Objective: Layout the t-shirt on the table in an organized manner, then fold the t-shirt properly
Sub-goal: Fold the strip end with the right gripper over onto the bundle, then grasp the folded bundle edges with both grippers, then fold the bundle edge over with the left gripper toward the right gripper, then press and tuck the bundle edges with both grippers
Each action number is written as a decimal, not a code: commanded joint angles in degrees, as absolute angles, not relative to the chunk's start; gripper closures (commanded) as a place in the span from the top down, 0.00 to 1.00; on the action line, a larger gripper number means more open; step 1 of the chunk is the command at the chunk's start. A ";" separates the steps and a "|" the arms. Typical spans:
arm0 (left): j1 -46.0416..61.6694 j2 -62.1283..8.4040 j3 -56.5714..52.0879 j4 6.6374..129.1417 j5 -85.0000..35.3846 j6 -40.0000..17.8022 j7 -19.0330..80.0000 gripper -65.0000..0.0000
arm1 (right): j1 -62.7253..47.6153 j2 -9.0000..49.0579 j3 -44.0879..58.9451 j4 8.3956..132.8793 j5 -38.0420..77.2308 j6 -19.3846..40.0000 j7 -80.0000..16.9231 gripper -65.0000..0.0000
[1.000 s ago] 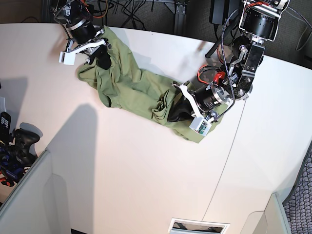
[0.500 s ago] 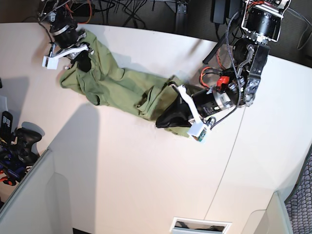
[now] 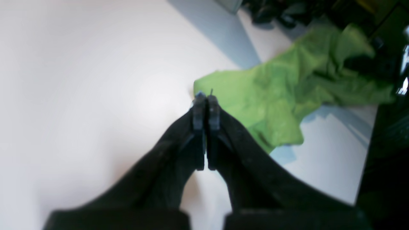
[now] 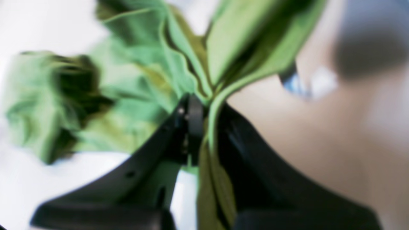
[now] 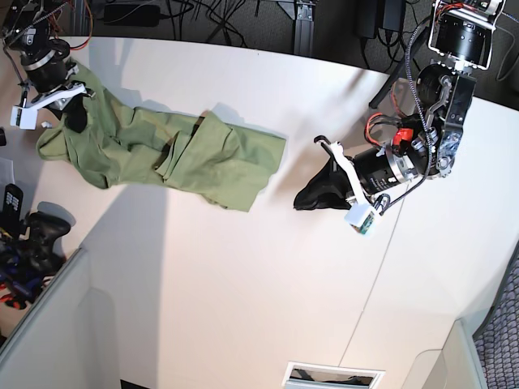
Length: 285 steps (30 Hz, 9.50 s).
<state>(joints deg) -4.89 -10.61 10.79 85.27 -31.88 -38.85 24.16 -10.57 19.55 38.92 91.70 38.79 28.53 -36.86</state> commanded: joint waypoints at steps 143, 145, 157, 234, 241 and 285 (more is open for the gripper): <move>-6.55 -7.68 29.34 84.25 -4.80 -33.15 19.49 0.00 | 34.04 4.80 -5.15 51.99 -4.29 28.73 -11.11 0.00; -6.70 -8.05 29.06 82.28 -4.67 -33.21 18.13 0.00 | 33.43 6.22 -6.48 52.07 -4.05 28.73 -11.38 0.00; -8.73 -16.69 28.93 80.05 1.08 -31.22 10.50 0.00 | 22.17 10.92 -7.64 63.86 6.66 28.75 -17.45 0.00; -11.70 -26.96 23.55 94.83 -8.73 -27.81 19.18 0.00 | 22.04 0.16 -1.21 72.73 5.32 28.77 -20.99 0.00; -6.76 -29.06 23.55 98.54 -12.05 -30.33 19.90 0.00 | 20.62 0.12 -1.26 76.55 13.19 28.84 -26.24 0.00; 9.82 -27.18 10.13 111.59 -13.08 -30.46 22.63 0.00 | 2.37 7.68 -2.26 103.31 14.74 28.93 -29.19 0.00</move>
